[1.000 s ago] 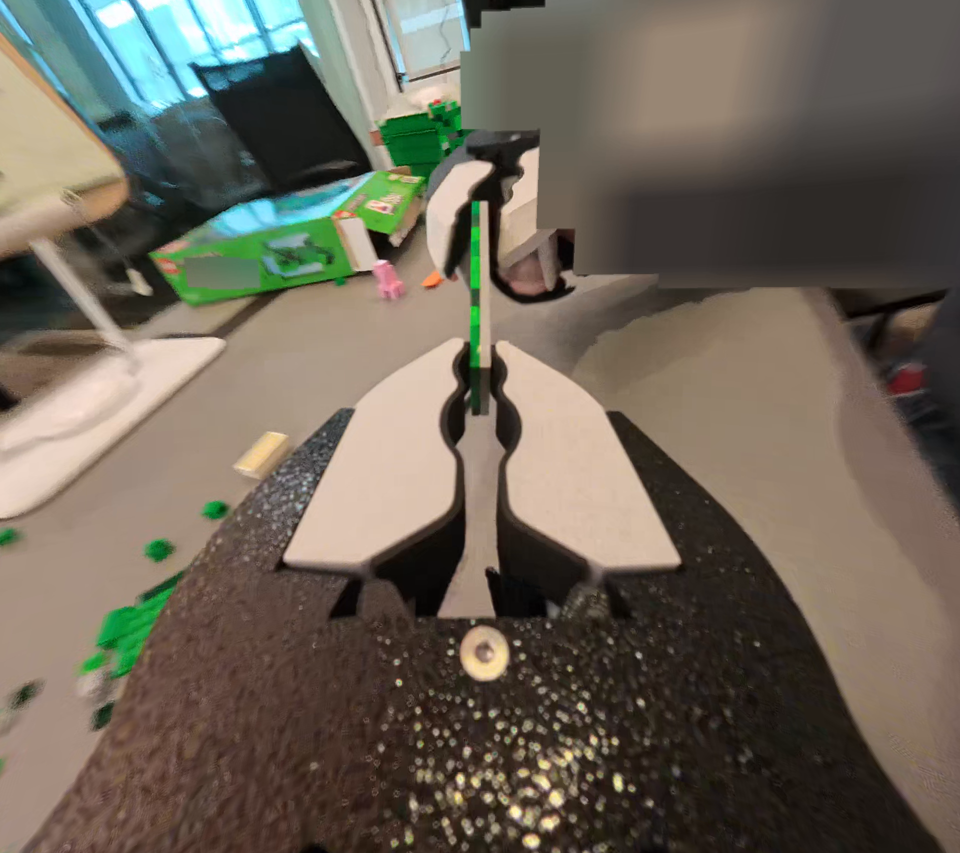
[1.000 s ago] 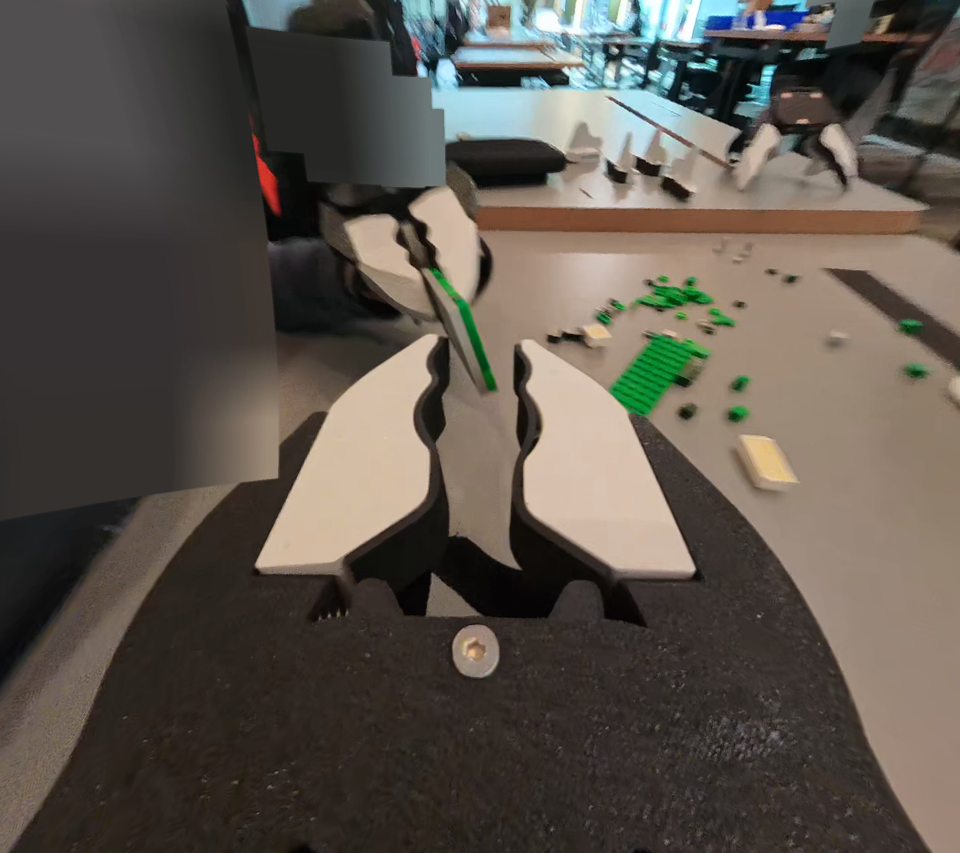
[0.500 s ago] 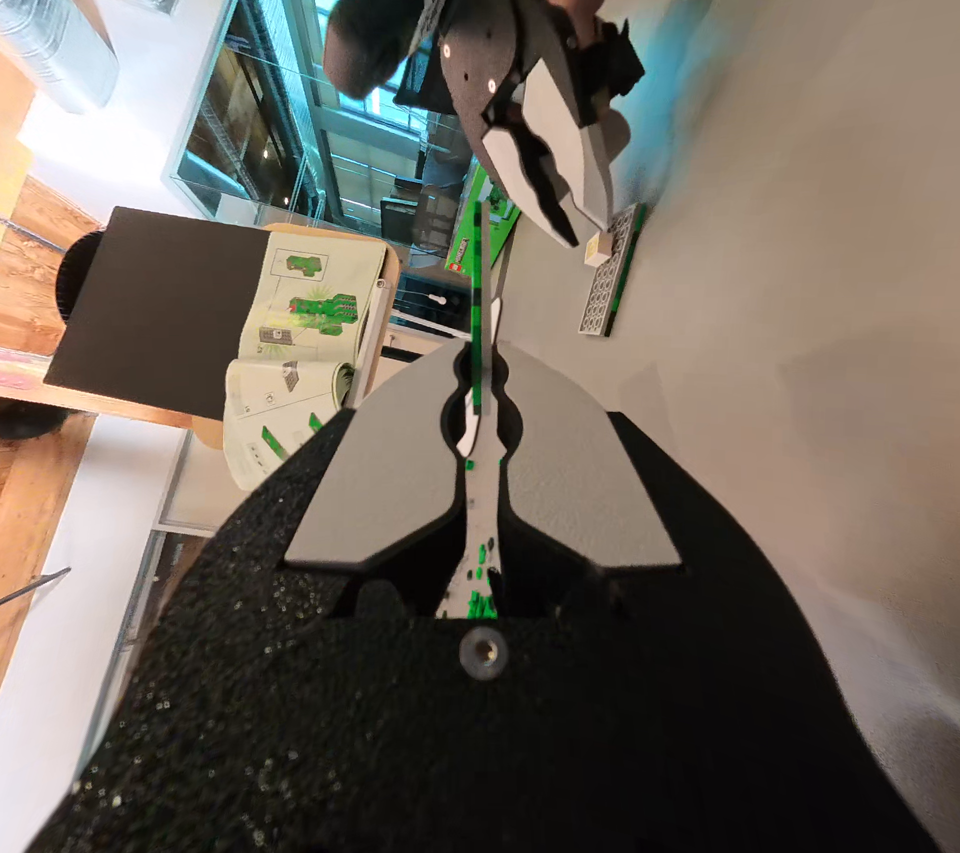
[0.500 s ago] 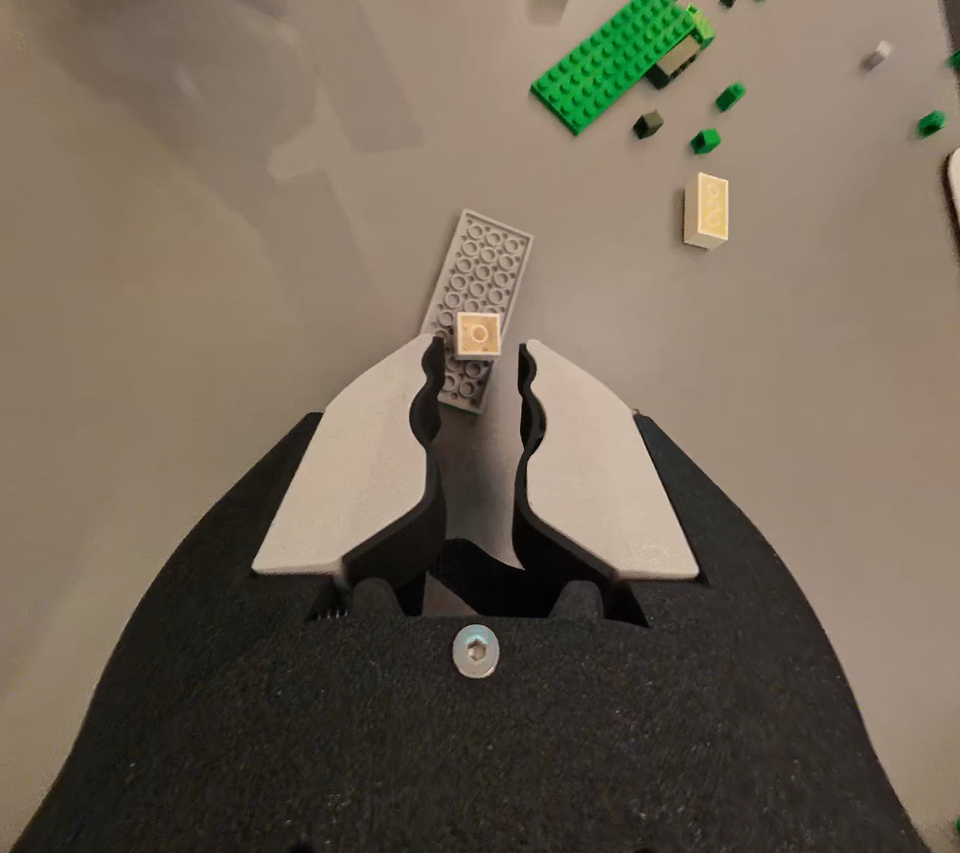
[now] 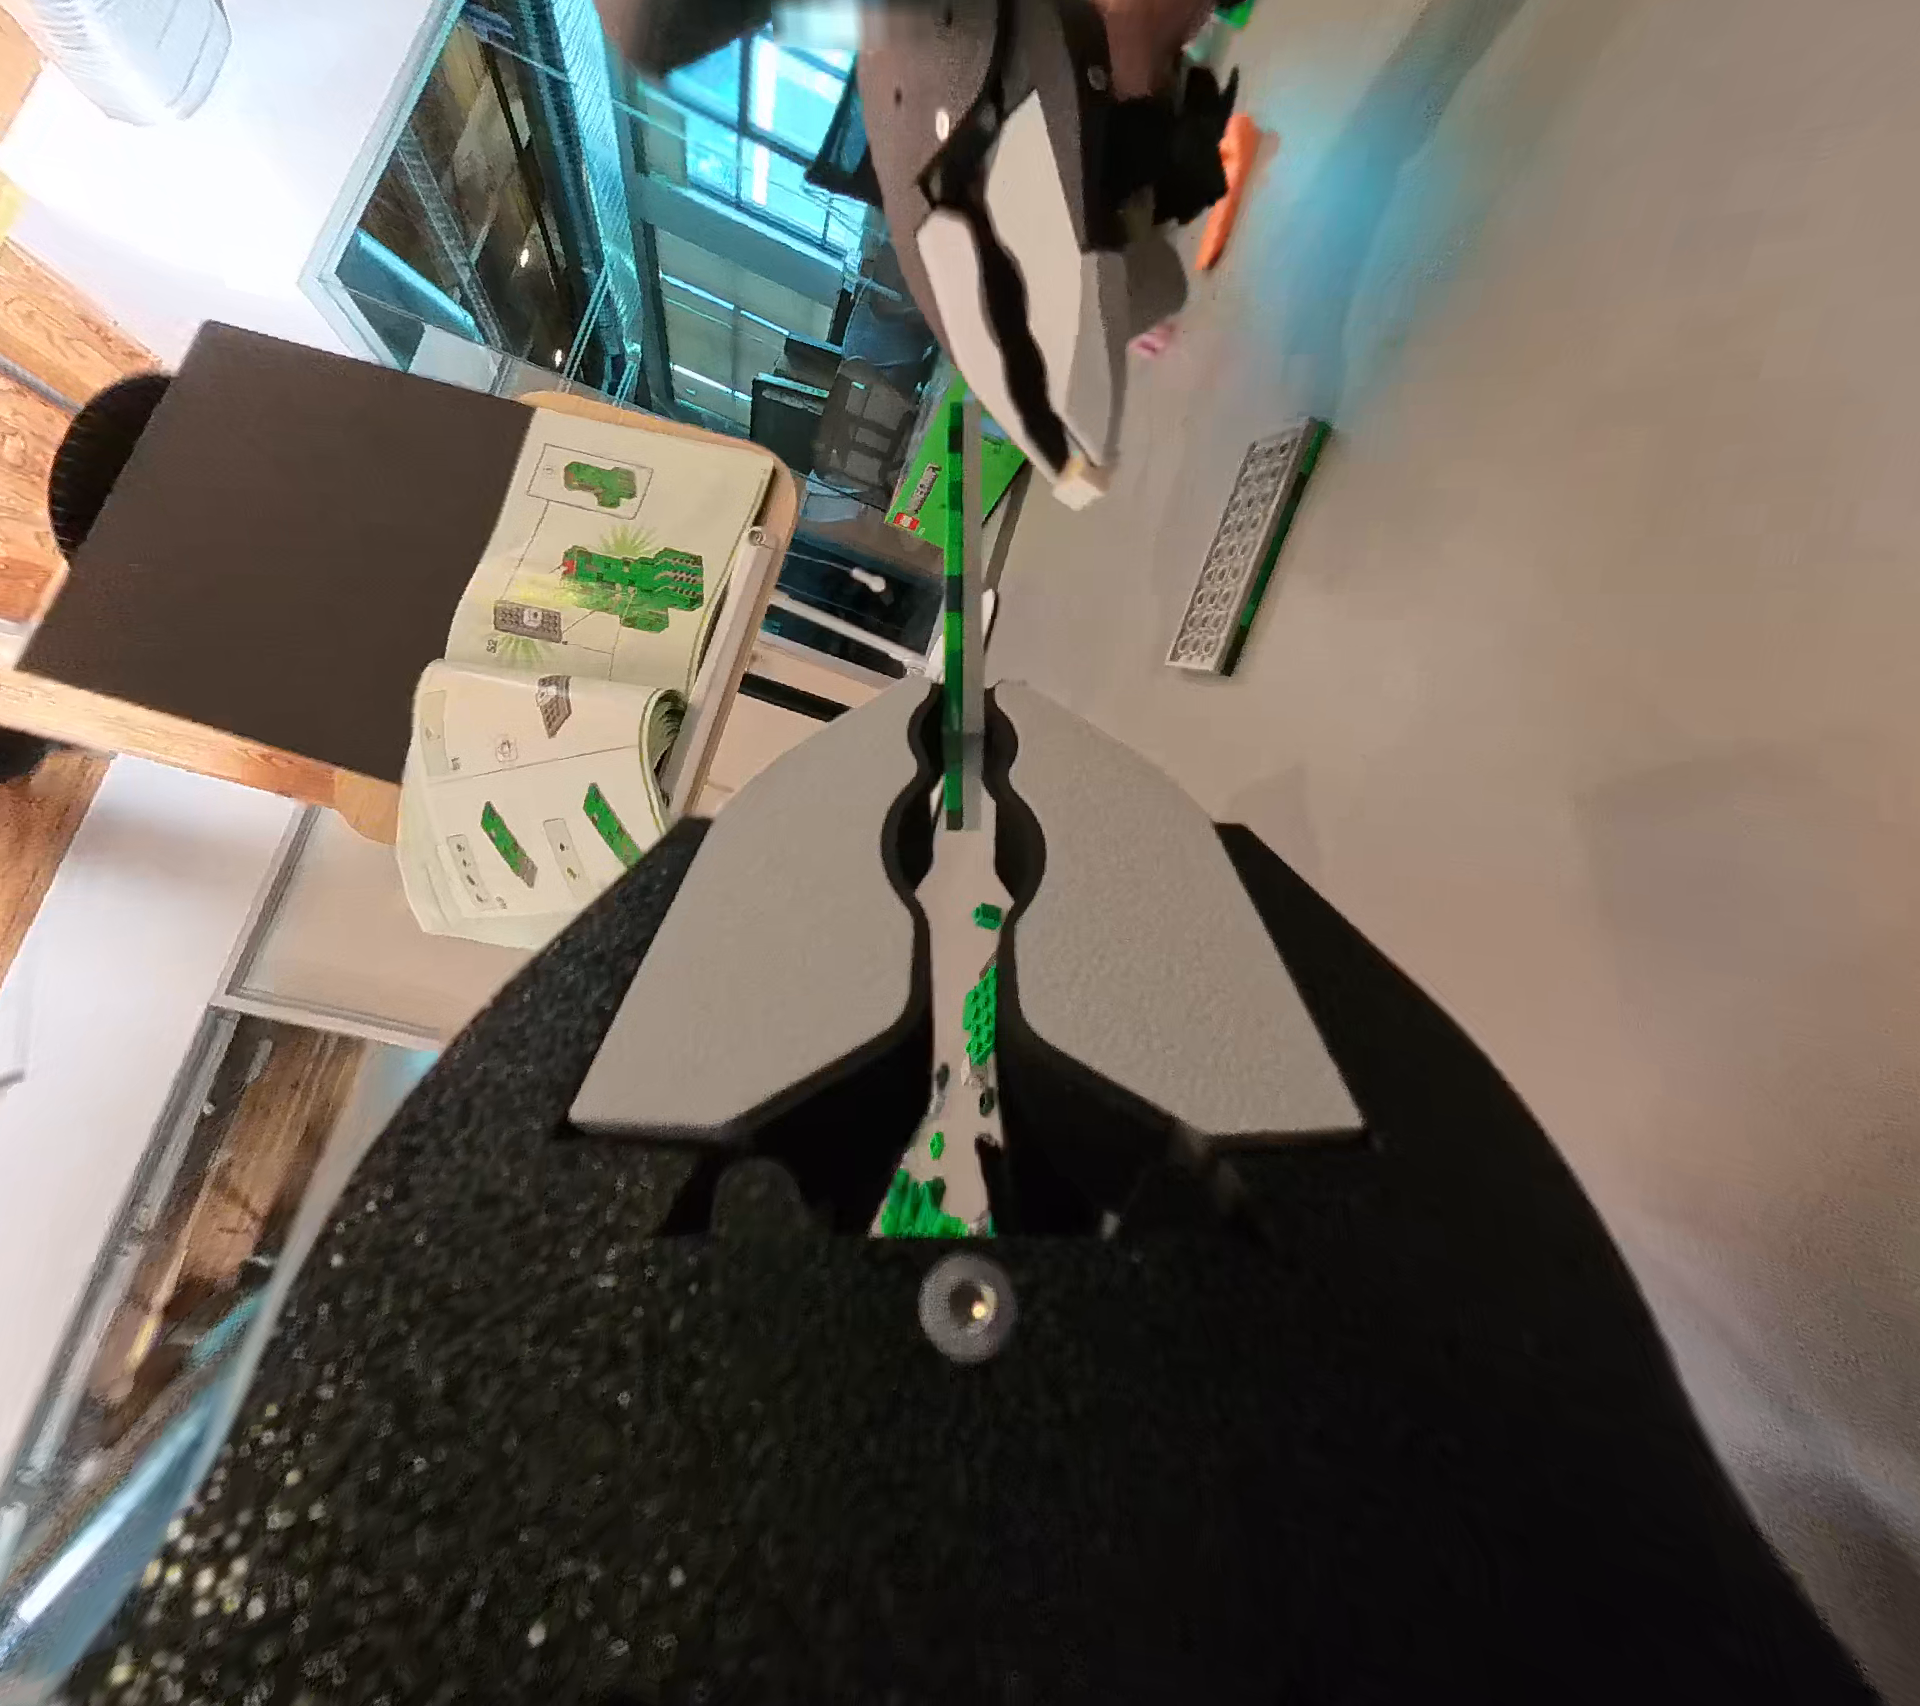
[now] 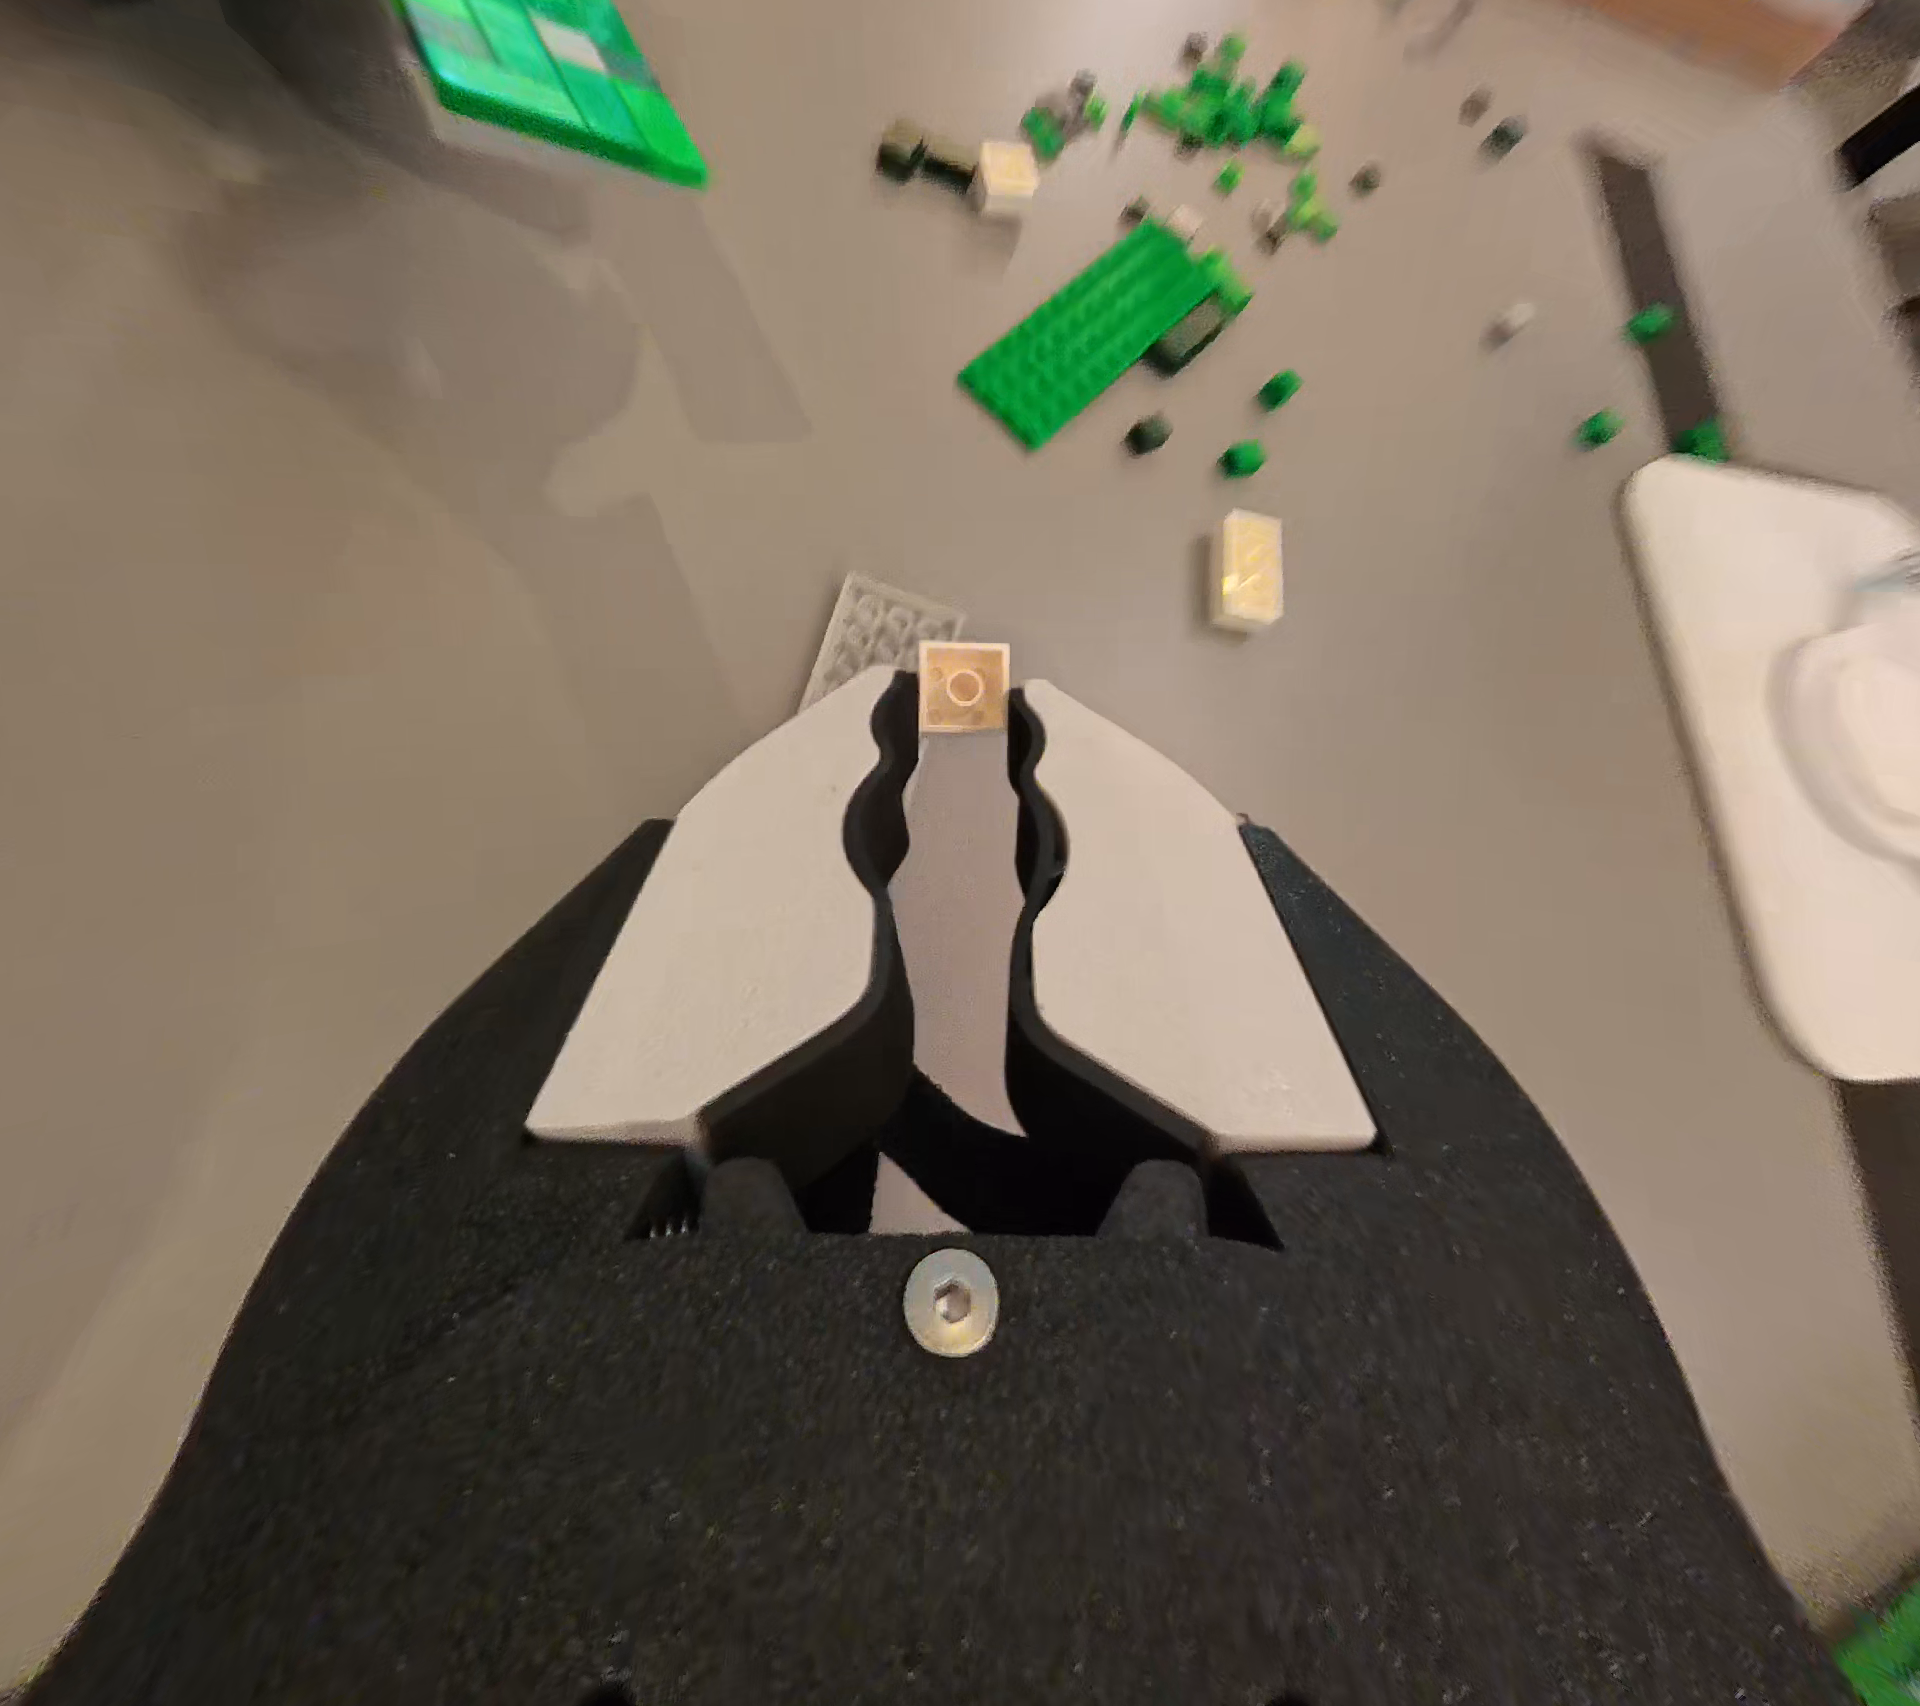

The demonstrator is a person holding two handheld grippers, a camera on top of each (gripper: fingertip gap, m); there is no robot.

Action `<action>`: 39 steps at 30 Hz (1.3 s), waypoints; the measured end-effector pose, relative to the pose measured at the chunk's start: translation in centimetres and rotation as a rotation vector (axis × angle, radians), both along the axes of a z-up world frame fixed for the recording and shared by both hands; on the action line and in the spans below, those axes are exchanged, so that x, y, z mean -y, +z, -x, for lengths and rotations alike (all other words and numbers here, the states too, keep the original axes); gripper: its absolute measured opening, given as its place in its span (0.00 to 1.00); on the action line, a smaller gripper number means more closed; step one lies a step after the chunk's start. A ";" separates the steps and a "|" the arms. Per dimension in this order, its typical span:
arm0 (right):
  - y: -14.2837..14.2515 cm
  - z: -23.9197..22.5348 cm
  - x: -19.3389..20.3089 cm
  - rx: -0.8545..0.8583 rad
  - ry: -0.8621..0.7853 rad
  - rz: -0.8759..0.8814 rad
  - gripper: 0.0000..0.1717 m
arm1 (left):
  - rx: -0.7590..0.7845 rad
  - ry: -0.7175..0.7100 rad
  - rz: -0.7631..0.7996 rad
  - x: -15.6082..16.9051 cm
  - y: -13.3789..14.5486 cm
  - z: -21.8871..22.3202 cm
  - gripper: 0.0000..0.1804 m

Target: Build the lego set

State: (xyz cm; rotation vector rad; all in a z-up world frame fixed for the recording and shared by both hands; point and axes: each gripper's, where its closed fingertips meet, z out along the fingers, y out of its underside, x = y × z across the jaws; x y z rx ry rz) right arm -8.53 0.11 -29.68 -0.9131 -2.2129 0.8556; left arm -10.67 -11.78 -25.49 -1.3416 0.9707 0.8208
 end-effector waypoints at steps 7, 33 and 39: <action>9.3 -1.0 5.1 -0.389 0.124 -0.275 0.09 | 0.874 -0.036 0.228 -0.8 2.9 1.1 0.03; 4.2 0.0 10.4 -0.022 0.399 -0.357 0.09 | 2.143 -0.343 1.060 -0.3 -1.5 -1.4 0.03; 3.8 0.0 10.6 0.023 0.401 -0.362 0.09 | 2.146 -0.331 1.057 -0.5 -1.7 -1.2 0.03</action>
